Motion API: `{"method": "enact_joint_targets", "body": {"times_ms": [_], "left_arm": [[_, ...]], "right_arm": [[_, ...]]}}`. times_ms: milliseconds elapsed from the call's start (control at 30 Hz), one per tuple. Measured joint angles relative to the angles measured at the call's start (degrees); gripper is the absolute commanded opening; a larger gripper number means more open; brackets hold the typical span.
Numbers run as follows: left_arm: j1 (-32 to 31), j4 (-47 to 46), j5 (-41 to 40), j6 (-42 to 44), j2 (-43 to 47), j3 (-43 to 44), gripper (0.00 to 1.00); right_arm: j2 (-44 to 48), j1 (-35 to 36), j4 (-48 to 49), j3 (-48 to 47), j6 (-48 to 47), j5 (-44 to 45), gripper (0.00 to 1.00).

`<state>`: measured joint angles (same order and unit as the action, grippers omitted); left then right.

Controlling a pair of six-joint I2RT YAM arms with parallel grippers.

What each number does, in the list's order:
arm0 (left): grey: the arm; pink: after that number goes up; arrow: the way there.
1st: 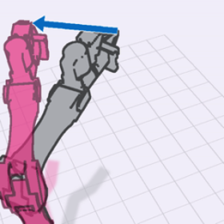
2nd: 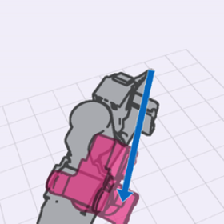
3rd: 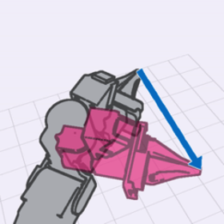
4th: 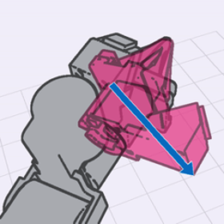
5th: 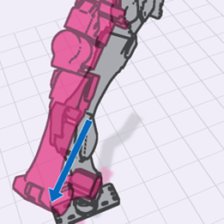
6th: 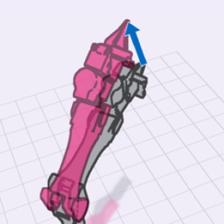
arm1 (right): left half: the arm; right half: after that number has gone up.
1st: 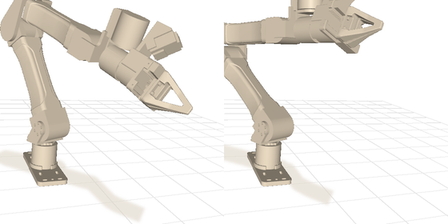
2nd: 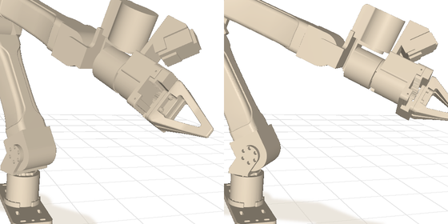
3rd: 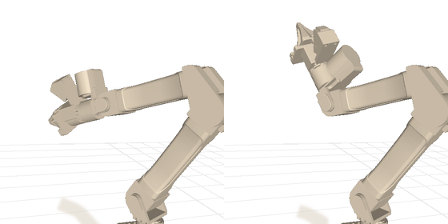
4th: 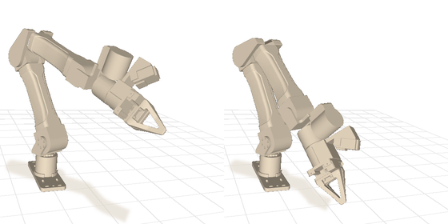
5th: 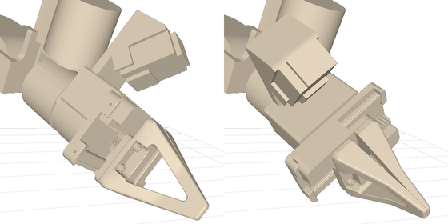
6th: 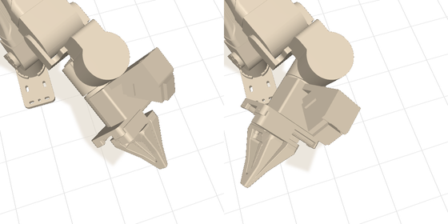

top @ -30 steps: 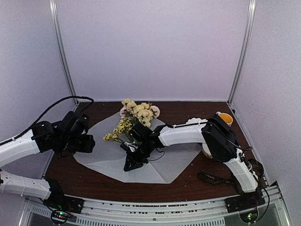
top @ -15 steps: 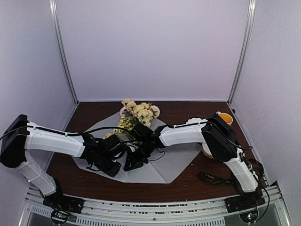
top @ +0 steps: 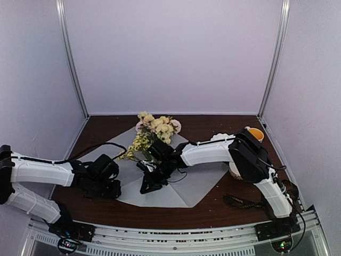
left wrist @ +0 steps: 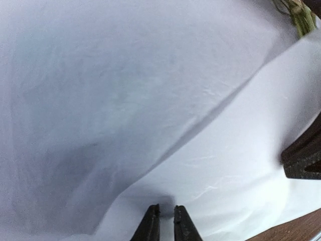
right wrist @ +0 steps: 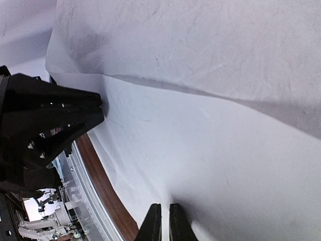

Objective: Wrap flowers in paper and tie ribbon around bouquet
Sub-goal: Pick up the left corner of the 1/4-folded wrapping paper.

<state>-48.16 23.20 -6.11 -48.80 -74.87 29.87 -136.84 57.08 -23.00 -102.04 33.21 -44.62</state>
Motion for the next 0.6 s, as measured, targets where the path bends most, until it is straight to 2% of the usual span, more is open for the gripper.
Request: {"method": "enact_joint_targets", "body": {"times_ms": [100,167,367,600], "left_arm": [[4.3,0.1,1.4,-1.9,3.1,-2.2,0.21],[6.0,0.3,1.9,-3.5,4.7,-3.0,0.21],[7.2,5.2,0.0,-11.5,6.9,-2.8,0.19],[5.0,22.1,-6.5,-24.9,13.8,-2.9,0.23]], "right_arm": [[0.0,0.0,0.1,0.1,0.0,0.0,0.09],[0.0,0.0,0.3,0.1,0.0,0.0,0.08],[0.3,0.0,0.9,0.7,-0.2,0.1,0.09],[0.3,0.0,1.2,0.9,-0.5,0.1,0.09]]}}
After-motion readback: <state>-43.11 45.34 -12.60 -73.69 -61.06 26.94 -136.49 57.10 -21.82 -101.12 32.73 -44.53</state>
